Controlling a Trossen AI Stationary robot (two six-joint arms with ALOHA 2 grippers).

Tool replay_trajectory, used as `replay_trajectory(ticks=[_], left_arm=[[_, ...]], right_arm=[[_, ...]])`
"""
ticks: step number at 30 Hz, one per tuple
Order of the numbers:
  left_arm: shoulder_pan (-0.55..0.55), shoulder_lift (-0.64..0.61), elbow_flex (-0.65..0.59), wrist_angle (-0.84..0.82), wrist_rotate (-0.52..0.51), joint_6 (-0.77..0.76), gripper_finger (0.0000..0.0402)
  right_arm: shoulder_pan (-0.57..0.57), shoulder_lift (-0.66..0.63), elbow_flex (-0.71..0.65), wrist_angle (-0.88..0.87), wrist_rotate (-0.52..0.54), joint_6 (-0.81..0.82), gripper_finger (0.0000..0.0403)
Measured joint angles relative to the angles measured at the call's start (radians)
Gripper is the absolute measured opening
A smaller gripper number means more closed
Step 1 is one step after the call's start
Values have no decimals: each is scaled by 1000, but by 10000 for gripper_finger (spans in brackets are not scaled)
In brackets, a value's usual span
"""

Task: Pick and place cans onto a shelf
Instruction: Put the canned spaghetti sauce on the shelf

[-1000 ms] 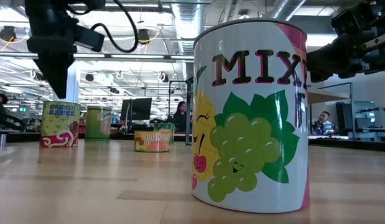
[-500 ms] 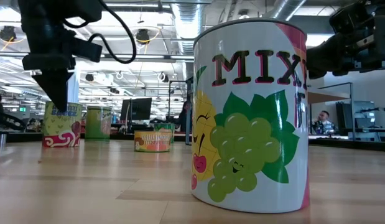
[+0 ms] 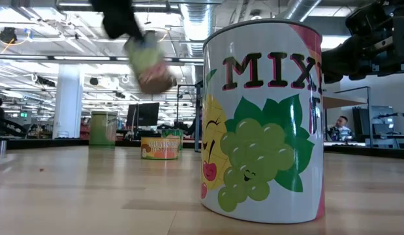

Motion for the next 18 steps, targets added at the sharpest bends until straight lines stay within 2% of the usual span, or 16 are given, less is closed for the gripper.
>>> replay_trajectory(ticks=[6,18], left_arm=[[33,62,265,-80,-5,163,1],[197,334,823,-380,42,516,1]], right_arm=[[0,0,-1,-7,0,4,8],[0,0,-1,-19,0,18,8]])
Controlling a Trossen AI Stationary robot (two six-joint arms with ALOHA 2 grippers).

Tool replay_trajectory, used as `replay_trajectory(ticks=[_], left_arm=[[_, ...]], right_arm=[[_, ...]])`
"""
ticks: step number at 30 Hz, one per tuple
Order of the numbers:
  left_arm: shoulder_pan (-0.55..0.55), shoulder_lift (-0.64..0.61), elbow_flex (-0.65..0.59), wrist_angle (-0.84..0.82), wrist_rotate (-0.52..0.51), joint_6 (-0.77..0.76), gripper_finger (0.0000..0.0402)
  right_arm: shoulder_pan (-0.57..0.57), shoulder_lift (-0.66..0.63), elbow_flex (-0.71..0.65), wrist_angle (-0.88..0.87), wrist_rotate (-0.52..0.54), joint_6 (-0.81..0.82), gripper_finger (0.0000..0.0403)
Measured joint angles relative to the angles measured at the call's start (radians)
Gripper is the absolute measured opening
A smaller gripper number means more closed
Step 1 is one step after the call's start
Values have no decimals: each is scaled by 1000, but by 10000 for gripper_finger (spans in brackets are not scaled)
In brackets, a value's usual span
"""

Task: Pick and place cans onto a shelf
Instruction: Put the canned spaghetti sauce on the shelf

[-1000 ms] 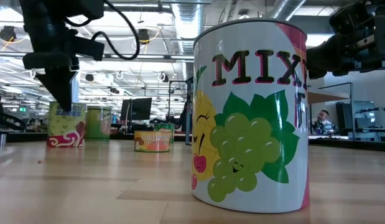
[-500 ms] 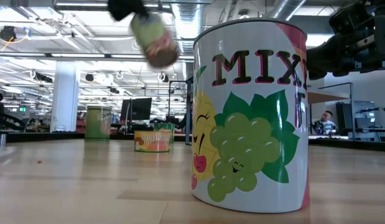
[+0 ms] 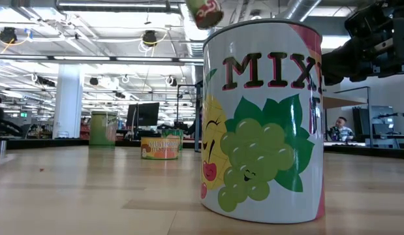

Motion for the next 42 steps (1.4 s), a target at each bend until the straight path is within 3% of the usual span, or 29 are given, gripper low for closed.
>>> replay_trajectory(ticks=[8,15,21,30,42], left_arm=[[152,147,110,-19,110,130,0],[233,268,110,122,134,164,0],[265,345,111,260,162,181,0],[269,435,111,324,177,251,0],[290,452,111,335,142,266,11]], right_arm=[[0,0,0,-7,0,1,8],[0,0,0,-7,-1,1,8],[0,0,0,-7,-1,0,8],[0,0,0,-20,0,-5,8],[0,0,0,-30,1,-7,8]])
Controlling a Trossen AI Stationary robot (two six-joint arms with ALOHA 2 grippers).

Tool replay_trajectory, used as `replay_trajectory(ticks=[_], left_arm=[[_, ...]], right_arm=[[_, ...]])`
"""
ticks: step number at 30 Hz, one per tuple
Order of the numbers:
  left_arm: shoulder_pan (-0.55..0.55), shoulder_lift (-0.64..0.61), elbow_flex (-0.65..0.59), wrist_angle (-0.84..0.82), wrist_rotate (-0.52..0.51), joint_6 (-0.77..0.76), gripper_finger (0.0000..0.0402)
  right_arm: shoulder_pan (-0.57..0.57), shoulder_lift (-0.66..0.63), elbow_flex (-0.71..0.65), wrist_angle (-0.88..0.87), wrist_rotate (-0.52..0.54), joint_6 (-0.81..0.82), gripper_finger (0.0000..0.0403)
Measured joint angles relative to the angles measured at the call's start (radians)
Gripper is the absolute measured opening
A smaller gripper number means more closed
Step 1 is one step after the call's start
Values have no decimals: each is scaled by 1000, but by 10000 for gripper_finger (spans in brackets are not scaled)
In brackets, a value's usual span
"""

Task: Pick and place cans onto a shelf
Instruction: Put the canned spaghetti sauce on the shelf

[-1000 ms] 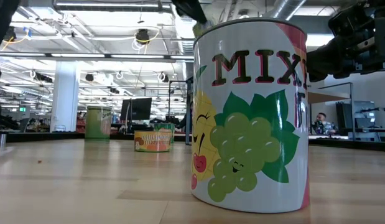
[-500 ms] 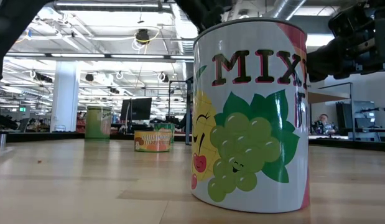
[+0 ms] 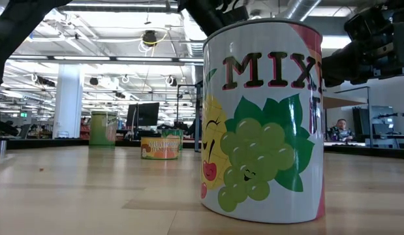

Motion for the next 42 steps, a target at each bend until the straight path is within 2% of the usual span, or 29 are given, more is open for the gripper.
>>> replay_trajectory(ticks=[10,35,42], left_arm=[[0,0,0,15,-1,2,55],[12,0,0,113,-17,21,58],[4,-42,0,-23,-46,64,53]], right_arm=[[0,0,0,1,1,-1,8],[0,0,0,1,3,0,8],[0,0,0,1,3,0,8]])
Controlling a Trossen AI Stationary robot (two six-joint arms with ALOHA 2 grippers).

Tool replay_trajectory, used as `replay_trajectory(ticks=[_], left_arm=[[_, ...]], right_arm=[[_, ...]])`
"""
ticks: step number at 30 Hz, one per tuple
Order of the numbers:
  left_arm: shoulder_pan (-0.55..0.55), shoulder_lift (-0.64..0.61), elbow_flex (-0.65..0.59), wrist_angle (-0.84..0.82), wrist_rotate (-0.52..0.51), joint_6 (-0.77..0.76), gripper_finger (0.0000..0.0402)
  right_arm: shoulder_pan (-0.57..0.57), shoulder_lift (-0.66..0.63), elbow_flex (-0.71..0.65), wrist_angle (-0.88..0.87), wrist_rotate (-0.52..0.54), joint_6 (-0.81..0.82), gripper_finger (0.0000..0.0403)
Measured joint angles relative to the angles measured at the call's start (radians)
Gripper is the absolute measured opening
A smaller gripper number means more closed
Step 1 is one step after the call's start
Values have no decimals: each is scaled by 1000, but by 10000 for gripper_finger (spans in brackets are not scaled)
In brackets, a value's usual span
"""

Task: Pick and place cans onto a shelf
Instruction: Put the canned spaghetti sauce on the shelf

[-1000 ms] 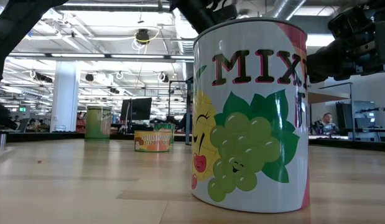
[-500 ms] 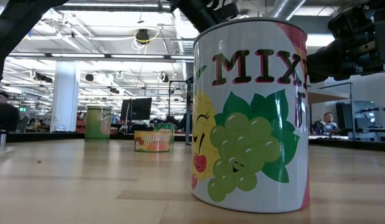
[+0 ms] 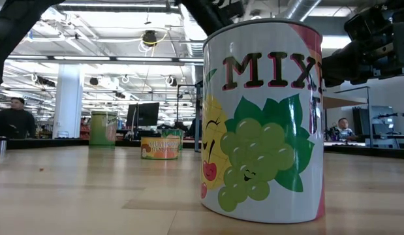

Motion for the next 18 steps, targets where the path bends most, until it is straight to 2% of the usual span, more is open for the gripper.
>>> replay_trajectory(ticks=[8,13,18], left_arm=[[2,-28,-1,-41,19,-36,13],[2,-25,-40,-40,144,-59,2],[-10,-25,-98,48,168,-99,1]], right_arm=[[0,0,0,-1,0,0,8],[0,0,0,-1,0,0,8],[0,0,0,-1,0,0,8]])
